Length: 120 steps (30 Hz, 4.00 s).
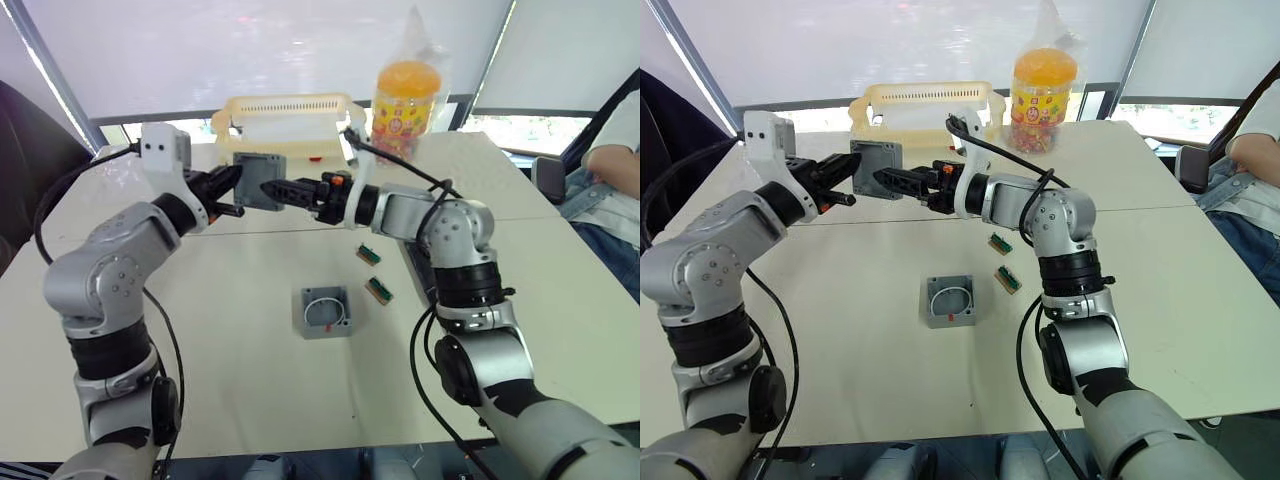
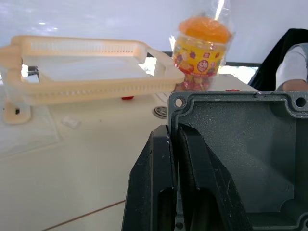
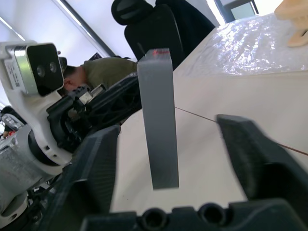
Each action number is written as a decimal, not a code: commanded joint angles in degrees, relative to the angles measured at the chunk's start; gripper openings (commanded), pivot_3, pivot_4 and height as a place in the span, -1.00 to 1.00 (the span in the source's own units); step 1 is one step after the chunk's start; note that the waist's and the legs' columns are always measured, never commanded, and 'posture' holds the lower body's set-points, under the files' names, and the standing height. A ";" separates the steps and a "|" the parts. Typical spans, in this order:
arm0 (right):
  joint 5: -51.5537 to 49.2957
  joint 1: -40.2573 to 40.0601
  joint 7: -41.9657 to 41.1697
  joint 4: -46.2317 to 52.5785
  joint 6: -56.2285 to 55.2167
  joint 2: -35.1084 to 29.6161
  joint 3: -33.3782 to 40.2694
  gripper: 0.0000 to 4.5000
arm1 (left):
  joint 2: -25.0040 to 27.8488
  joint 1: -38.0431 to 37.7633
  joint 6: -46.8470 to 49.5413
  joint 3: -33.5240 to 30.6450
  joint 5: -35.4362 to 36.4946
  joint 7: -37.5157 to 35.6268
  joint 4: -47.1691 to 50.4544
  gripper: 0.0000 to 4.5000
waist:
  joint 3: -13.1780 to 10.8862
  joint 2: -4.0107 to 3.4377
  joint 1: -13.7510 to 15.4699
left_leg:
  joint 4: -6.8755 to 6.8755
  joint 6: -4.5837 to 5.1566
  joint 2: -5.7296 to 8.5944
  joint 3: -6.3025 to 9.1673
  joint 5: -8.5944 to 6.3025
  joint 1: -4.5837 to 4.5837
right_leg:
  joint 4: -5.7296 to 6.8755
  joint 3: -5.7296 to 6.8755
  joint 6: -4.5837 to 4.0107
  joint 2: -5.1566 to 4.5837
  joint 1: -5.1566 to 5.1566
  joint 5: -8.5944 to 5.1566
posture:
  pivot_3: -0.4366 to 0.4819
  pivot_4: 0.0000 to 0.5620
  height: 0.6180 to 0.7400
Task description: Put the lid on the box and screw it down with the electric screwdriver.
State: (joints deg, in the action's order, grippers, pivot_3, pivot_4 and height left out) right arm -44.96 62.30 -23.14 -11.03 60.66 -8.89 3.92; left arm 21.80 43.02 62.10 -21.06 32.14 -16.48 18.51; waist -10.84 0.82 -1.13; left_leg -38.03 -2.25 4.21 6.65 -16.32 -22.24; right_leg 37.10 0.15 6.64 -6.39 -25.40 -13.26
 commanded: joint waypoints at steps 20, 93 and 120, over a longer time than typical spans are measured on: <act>21.11 -7.14 -25.52 6.36 -49.35 -10.76 -5.95 -0.93 | 14.54 -9.65 1.26 -21.52 24.89 -12.93 -2.47 0.93 | 0.00 -0.01 -1.16 | 0.01 -0.01 -0.03 -0.02 0.00 -0.03 | -0.12 -0.02 -0.01 0.18 0.00 0.00 | -0.05 -0.47 1.00; 143.94 16.15 107.47 -47.67 -117.45 -25.00 -70.99 -0.93 | 27.07 -32.94 -26.40 10.81 4.61 -41.74 0.96 0.93 | -0.06 -0.02 -1.43 | 1.10 -1.14 -0.89 -1.14 0.61 0.87 | -0.01 -1.18 -0.97 1.25 -0.20 0.12 | -0.05 -0.47 1.00; 134.50 16.50 100.90 -39.49 -125.08 -28.80 -70.59 -0.93 | 17.88 -35.95 -31.50 26.56 -7.37 -33.27 4.99 0.93 | -0.05 0.00 -1.46 | 1.01 -0.67 -1.05 -1.55 0.35 0.96 | -0.03 -1.46 -0.92 1.41 -0.18 0.16 | -0.05 -0.47 1.00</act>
State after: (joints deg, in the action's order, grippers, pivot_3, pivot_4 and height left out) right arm 89.99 77.22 76.39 -50.13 -64.78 -37.95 -66.98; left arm 39.96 7.11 32.33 4.01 26.71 -50.43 23.31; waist -10.90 0.82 -2.59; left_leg -37.02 -2.92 3.16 5.09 -15.96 -21.28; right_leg 37.07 -1.32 5.72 -4.98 -25.58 -13.10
